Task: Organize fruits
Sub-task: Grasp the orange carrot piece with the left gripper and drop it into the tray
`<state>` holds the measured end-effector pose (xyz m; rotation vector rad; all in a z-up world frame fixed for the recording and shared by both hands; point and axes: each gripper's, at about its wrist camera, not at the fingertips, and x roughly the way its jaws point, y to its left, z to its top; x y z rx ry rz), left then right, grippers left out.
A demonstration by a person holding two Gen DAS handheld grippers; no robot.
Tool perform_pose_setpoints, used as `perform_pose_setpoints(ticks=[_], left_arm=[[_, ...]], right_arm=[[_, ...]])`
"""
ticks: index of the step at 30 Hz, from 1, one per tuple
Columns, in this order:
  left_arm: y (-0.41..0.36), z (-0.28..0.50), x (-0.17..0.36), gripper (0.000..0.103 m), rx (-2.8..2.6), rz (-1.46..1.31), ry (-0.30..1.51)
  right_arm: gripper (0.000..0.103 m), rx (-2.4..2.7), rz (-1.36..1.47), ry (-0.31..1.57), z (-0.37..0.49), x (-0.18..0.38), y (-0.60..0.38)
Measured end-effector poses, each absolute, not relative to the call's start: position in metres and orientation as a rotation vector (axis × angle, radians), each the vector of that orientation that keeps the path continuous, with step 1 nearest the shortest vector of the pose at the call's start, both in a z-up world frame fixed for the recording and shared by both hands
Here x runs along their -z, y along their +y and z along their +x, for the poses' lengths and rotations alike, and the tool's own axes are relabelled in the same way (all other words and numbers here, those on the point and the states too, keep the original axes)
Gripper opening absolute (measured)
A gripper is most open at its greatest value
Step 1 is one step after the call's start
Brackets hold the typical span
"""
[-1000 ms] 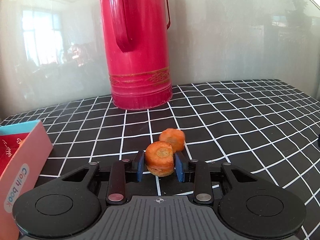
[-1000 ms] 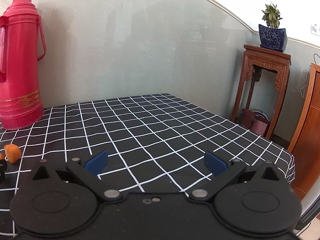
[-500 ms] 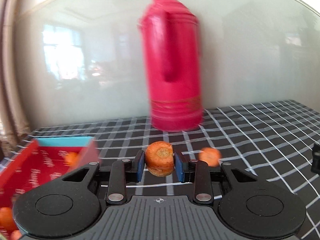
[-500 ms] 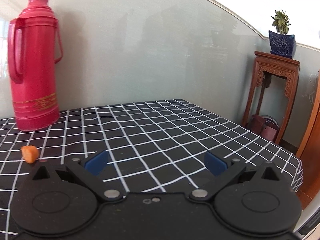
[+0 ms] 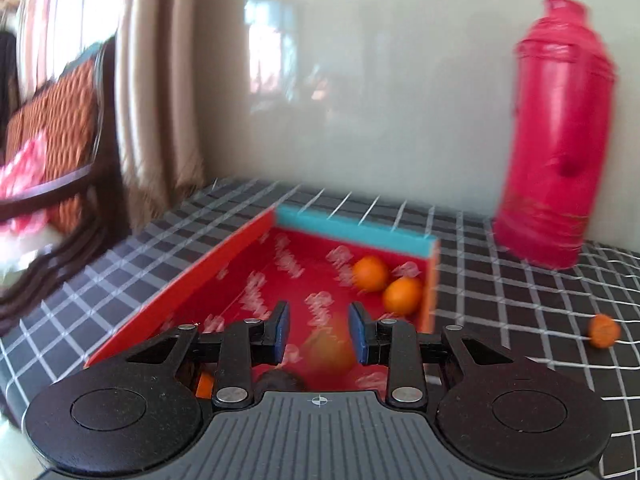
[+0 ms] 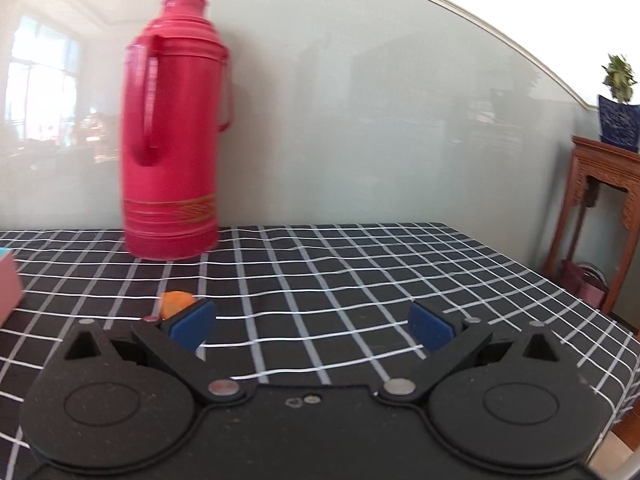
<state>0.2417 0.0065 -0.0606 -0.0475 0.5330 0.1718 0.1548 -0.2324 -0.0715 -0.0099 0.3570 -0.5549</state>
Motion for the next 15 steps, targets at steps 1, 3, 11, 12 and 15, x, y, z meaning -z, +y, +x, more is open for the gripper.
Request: perform_pose_setpoints(ticks=[1,3,11,12,15], left_arm=[[0.014,0.244,0.063,0.033,-0.176,-0.073,0.555],[0.022,0.247,0.066,0.033,-0.164,-0.111,0.599],[0.052,0.231,0.059,0.063,-0.194,-0.166,0.560],[0.055,0.228,0.056,0.064,-0.208,-0.158,0.540],[0.067,0.218,0.046,0.066,-0.237,-0.139,0.490]], right_arm=[[0.097,0.537,-0.009,0.354,0.156,0.071,-0.229],[0.097,0.501,-0.007,0.356,0.159,0.072,-0.221],[0.097,0.375,-0.008,0.397,0.179,0.076,-0.202],[0.097,0.361,-0.008,0.402,0.183,0.076,-0.200],[0.097,0.319,-0.002,0.422,0.193,0.076,-0.194]])
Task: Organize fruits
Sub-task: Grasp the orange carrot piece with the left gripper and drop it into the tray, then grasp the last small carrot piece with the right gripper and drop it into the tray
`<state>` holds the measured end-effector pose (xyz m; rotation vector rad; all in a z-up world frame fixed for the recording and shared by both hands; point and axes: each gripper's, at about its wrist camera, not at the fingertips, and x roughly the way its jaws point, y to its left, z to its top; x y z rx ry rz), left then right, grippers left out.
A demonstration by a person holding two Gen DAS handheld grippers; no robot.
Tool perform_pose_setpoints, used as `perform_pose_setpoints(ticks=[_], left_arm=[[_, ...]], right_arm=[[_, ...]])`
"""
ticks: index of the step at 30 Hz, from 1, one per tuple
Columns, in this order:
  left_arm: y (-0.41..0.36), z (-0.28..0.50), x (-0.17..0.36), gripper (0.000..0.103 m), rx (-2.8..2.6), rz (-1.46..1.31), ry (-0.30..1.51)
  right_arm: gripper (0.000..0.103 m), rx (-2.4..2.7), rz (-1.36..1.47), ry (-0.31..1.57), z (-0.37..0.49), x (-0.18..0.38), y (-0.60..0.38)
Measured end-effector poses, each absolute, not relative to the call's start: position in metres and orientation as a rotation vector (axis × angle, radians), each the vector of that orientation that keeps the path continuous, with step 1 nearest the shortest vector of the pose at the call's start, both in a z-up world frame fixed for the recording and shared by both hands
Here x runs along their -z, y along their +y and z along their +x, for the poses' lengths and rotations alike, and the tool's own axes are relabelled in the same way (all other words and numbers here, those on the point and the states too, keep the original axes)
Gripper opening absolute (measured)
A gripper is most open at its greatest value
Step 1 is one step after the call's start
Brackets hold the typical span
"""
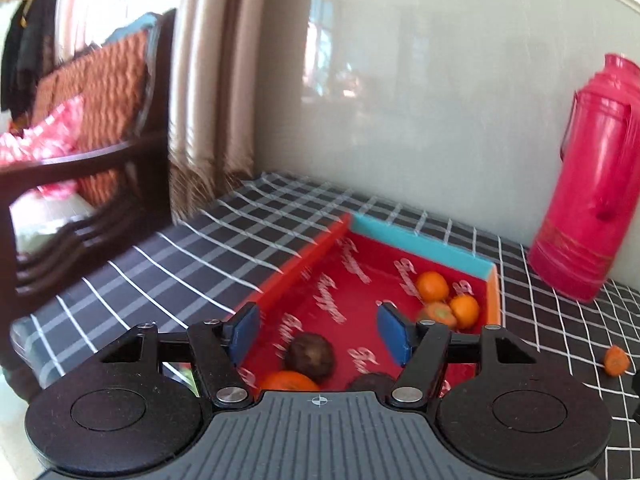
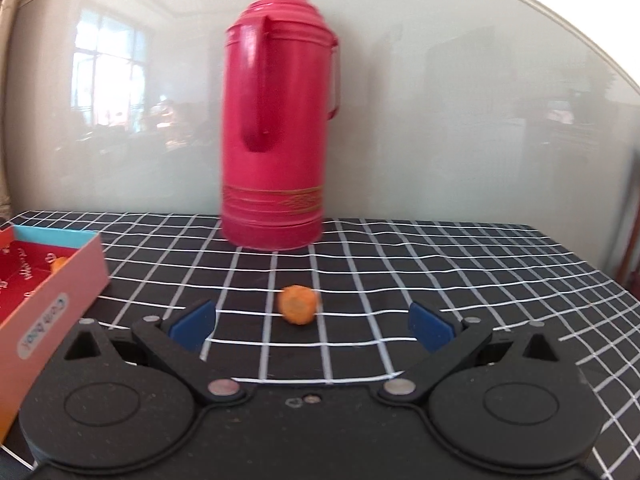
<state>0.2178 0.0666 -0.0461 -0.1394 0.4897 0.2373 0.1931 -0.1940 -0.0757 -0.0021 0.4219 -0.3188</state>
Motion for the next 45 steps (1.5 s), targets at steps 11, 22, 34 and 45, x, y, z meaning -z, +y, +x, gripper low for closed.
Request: perform_pose_setpoints(ticks=[11,22,34,45], left_arm=[[0.117,0.167,0.038,0.087,-0.434,-0.098,0.379],[0.151,0.151,0.052,0.101,-0.586,-0.140,0.374],[0.161,0.151,0.056,0.102,-0.606,-0.151,0.387],[0.171,0.148,0.055,0.102,-0.621,-0.199,0.384]], right_arm=[[0.095,0.294,0.054,0.531,0.233,0.086,-0.195],[0.079,0.299,0.104,0.649,0.285,0.107,-0.207],[0.015,0.294,0.127,0.634,0.287,0.108,-0.216],[0.000,0.201,0.159,0.604,0.280,0.102,-0.213]])
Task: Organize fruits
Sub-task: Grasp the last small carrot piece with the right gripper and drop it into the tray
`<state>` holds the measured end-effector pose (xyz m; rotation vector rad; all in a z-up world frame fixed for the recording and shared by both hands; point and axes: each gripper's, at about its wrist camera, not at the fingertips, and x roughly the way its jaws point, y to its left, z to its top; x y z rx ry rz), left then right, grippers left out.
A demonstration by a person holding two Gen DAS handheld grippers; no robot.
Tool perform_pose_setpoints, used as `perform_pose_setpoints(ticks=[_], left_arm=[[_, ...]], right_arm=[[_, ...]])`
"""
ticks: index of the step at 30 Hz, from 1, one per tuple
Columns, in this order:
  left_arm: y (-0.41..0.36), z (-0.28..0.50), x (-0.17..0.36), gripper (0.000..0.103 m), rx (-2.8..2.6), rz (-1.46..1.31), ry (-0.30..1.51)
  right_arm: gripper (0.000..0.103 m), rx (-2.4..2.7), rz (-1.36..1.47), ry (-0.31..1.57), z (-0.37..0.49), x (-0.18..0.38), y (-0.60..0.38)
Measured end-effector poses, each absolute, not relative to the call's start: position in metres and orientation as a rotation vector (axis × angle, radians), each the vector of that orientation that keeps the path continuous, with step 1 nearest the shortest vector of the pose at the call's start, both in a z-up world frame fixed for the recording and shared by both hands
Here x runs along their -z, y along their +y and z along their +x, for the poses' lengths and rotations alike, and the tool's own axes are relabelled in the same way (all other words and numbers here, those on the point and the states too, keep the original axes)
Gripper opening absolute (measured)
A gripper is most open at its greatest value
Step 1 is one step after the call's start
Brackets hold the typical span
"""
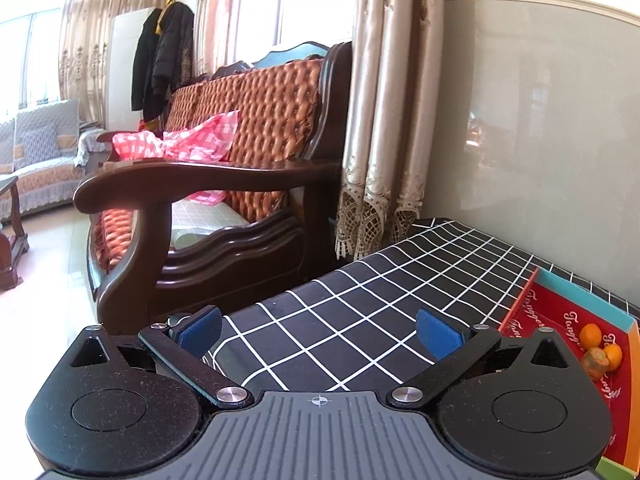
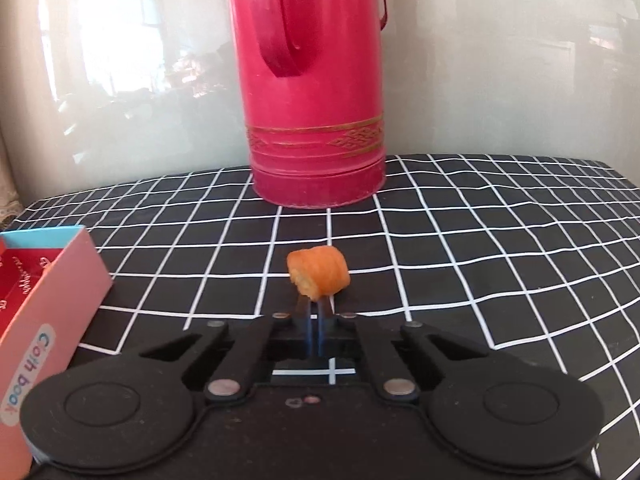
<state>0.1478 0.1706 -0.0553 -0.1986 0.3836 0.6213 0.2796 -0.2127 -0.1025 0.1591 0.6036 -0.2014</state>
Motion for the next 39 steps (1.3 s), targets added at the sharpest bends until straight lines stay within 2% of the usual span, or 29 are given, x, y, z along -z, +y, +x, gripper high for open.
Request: perform_pose_setpoints(ticks=[12,13,14,15,16,17,18,21,23,27,28,30,31,32,35,39], left_arm=[[0.166,0.150,0.054,0.102,-0.597,-0.205,0.381],[0.166,0.150,0.054,0.102,-0.598,-0.204,0.383],[0.166,0.150,0.054,0.102,-0.599,-0.204,0.385],[0.166,0.150,0.054,0.102,-0.599,-0.203,0.386],[0.166,0.150,0.054,0.102,-0.599,-0.204,0.387],[0.165,0.150,0.054,0.102,-0.598,-0.205,0.387],[0.165,0.150,0.054,0.102,-0.596,-0.205,0.389],[0.163,0.154,0.054,0.102,-0.586,-0.209,0.396],[0.162,0.156,0.055,0.102,-0.578,-0.208,0.403],[0.159,0.158,0.056,0.102,-0.570,-0.200,0.411],[0.159,0.158,0.057,0.102,-0.570,-0.201,0.410],[0.159,0.159,0.057,0.102,-0.569,-0.203,0.416],[0.159,0.160,0.057,0.102,-0.568,-0.206,0.420],[0.159,0.160,0.058,0.102,-0.566,-0.211,0.424],[0.158,0.160,0.058,0.102,-0.563,-0.211,0.425],[0.153,0.159,0.057,0.102,-0.560,-0.194,0.422]], right_arm=[[0.000,0.134,0.161,0.542,0.268,0.089,-0.209],[0.003,0.141,0.165,0.550,0.270,0.089,-0.210],[0.024,0.143,0.178,0.555,0.272,0.088,-0.212],[0.030,0.144,0.190,0.550,0.272,0.088,-0.213],[0.043,0.151,0.192,0.545,0.273,0.087,-0.214],[0.064,0.154,0.187,0.541,0.275,0.087,-0.213],[0.069,0.140,0.184,0.535,0.278,0.088,-0.213],[0.059,0.107,0.156,0.544,0.290,0.089,-0.209],[0.042,0.103,0.139,0.565,0.301,0.092,-0.209],[0.043,0.119,0.143,0.589,0.312,0.095,-0.213],[0.040,0.120,0.142,0.594,0.314,0.096,-0.215],[0.025,0.132,0.129,0.599,0.316,0.097,-0.216],[0.012,0.131,0.130,0.605,0.316,0.098,-0.218],[0.005,0.122,0.141,0.622,0.317,0.099,-0.220],[0.001,0.119,0.142,0.638,0.320,0.103,-0.222],[0.013,0.102,0.170,0.635,0.321,0.101,-0.223]])
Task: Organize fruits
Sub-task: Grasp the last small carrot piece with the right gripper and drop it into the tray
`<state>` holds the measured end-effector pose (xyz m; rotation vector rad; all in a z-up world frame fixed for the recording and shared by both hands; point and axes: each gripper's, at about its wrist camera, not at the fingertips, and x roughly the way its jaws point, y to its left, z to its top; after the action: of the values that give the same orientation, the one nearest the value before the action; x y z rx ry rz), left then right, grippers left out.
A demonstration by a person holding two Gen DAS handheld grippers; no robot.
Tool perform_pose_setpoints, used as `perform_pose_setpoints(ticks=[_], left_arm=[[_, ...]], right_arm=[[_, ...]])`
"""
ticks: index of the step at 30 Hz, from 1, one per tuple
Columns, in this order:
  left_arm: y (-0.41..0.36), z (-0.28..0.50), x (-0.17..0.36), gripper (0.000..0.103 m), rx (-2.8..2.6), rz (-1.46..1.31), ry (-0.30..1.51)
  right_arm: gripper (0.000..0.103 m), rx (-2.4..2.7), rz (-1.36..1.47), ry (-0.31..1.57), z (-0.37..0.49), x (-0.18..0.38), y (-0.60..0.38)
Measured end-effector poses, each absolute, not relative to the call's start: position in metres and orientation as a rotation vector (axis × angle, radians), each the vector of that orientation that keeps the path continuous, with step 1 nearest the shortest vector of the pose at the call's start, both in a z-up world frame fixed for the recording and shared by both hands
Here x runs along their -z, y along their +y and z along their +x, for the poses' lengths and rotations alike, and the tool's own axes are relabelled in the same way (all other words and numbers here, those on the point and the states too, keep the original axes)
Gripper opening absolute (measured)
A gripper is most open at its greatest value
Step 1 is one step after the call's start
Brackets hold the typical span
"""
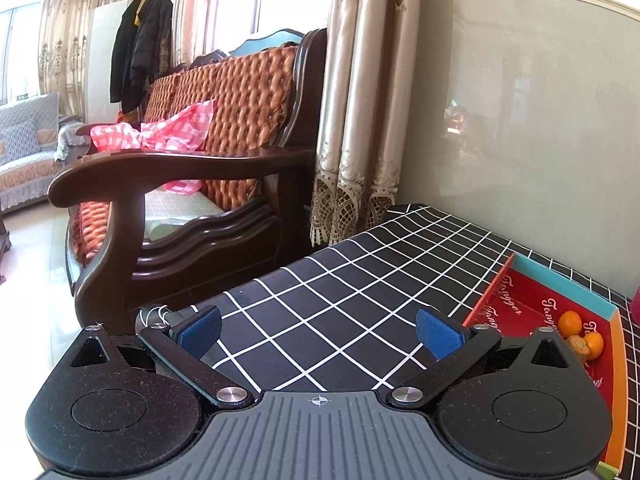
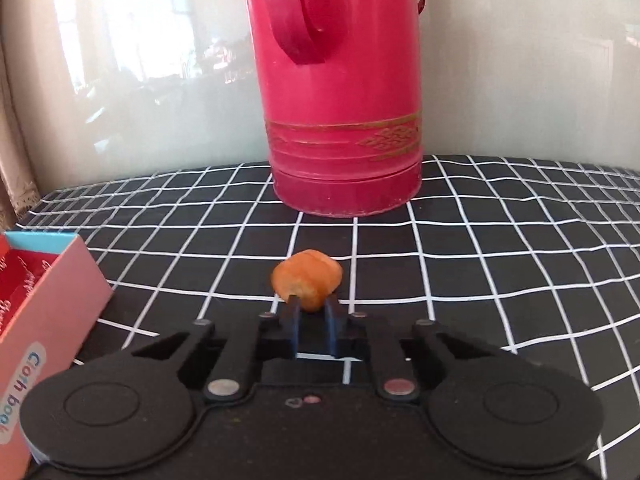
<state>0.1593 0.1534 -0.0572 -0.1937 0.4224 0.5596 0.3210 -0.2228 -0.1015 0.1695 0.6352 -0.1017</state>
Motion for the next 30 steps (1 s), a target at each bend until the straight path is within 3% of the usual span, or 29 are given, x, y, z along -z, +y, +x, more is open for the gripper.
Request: perform_pose_setpoints(ticks=[5,12,14,15,16,17,30], left_arm=[[0.152,0.161,0.058,0.102,-0.557,-0.189,0.429],[0.147,0.167,0.060,0.102,-0.544,-0.177,0.446],[0.145,0.167,0.061,0.102,-0.538,-0.173,0.446],[0.144,0.168,0.061,0.102,-0.536,-0.169,0.447],[0.143,0.169,0.061,0.102,-0.535,-0.164,0.449],[0.142,0.169,0.061,0.102,-0.533,-0.162,0.451],[0.148,0.167,0.061,0.102,-0.554,-0.169,0.448]], right_arm=[[0.025,0.094,0.172,0.636,0.333,0.101,-0.226],[0.031,0.085,0.160,0.638,0.343,0.100,-0.223],[0.062,0.080,0.153,0.635,0.343,0.099,-0.222],[0.058,0.087,0.138,0.626,0.344,0.099,-0.220],[0.038,0.089,0.127,0.626,0.345,0.099,-0.219],[0.032,0.087,0.127,0.632,0.346,0.099,-0.219],[0.031,0.008,0.116,0.543,0.315,0.077,-0.201]])
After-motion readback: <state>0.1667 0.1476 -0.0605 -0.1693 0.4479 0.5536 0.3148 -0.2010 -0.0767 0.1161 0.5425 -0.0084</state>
